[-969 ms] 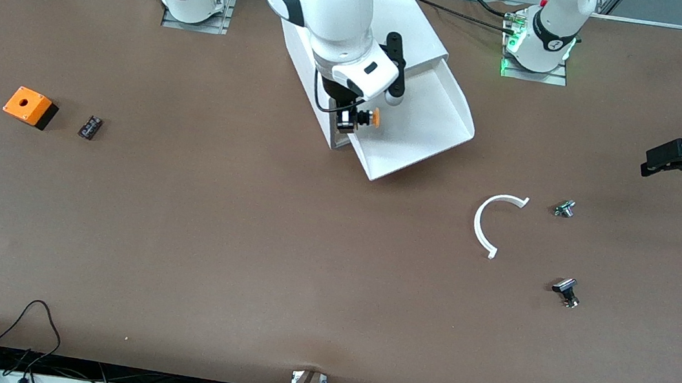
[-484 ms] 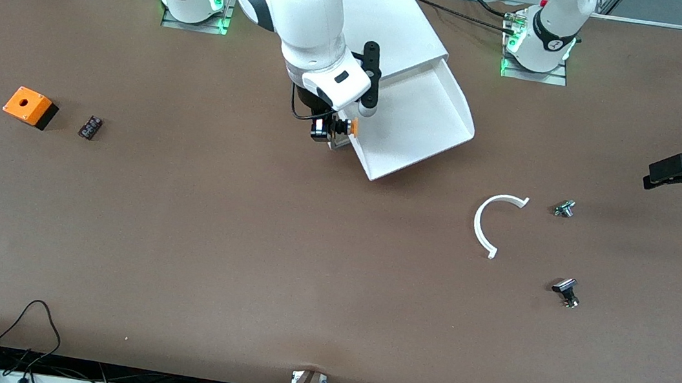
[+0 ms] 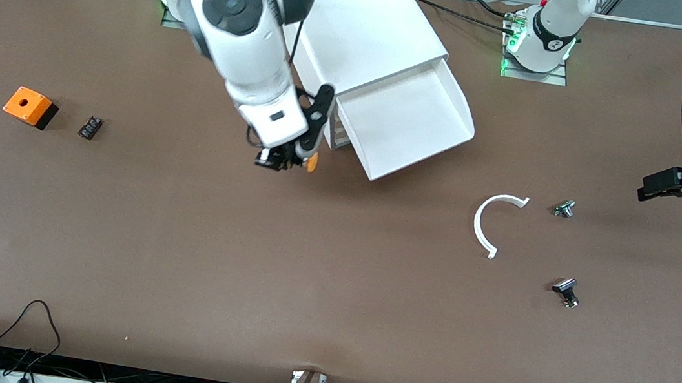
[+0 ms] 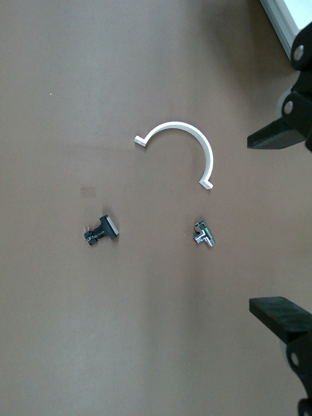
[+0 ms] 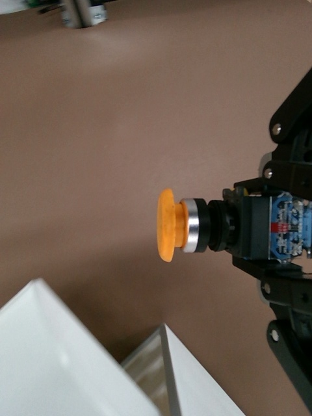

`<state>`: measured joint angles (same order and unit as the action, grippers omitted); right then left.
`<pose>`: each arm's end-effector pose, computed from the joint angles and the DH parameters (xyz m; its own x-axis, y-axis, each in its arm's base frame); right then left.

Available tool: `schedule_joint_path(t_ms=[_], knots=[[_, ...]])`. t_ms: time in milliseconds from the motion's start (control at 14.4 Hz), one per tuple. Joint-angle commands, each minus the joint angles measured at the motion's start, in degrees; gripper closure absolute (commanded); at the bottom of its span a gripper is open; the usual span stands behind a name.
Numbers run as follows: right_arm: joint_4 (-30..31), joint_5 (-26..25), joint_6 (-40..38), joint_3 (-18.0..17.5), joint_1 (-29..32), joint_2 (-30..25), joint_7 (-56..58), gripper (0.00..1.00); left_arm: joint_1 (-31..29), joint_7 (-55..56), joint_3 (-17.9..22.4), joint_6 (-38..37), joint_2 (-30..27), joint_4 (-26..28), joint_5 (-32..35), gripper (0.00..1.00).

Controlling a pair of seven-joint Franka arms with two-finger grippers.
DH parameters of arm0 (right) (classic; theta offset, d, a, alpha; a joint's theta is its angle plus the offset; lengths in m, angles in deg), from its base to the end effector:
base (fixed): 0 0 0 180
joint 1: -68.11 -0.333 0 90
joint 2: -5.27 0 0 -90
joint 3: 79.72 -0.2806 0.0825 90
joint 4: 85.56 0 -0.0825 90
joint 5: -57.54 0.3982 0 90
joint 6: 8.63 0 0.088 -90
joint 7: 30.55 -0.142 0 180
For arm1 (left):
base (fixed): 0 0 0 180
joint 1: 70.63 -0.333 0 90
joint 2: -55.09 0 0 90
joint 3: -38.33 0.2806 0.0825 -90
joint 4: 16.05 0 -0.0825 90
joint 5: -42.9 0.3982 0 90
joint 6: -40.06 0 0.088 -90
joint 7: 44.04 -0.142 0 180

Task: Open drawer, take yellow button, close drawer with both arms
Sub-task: 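Lift the orange button out of the drawer with the right gripper, then set the button beside the orange box while the left gripper reaches the drawer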

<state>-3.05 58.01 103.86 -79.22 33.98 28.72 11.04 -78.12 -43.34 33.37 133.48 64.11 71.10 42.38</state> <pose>0.5791 0.3870 0.3964 0.2528 0.9635 0.0880 0.9631 -0.2592 0.0722 0.6106 0.0285 0.4907 0.9972 0.0573 -0.0477 0.0584 -0.9981 0.0220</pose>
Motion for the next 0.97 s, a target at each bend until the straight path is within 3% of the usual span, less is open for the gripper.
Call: schedule_joint_path(t_ms=[0, 277, 484, 692, 900], knots=[[6.24, -0.83, 1.94, -0.94, 3.79, -2.70, -6.50, 0.63, 0.55, -0.44, -0.31, 0.70, 1.18, -2.24, 1.39, 0.00], [14.67, -0.65, 5.88, -0.94, 12.75, -3.76, -9.69, 0.63, 0.64, -0.52, -0.58, 6.41, 6.01, -1.28, 1.83, 0.00], [21.62, -0.82, 11.41, -1.03, 19.61, -3.85, -6.45, 0.62, 1.94, 1.57, -0.67, 6.43, 8.03, -1.27, 1.05, 0.00], [30.75, -0.65, 19.58, -1.12, 25.24, -6.39, -1.34, 0.62, 6.16, 18.22, -0.75, 7.21, 11.28, -0.49, -1.77, 0.00], [37.80, -0.65, 21.54, -1.12, 29.37, -8.85, 2.34, 0.62, 10.21, 32.05, -3.12, 12.30, 11.82, 3.72, -1.86, 0.00]])
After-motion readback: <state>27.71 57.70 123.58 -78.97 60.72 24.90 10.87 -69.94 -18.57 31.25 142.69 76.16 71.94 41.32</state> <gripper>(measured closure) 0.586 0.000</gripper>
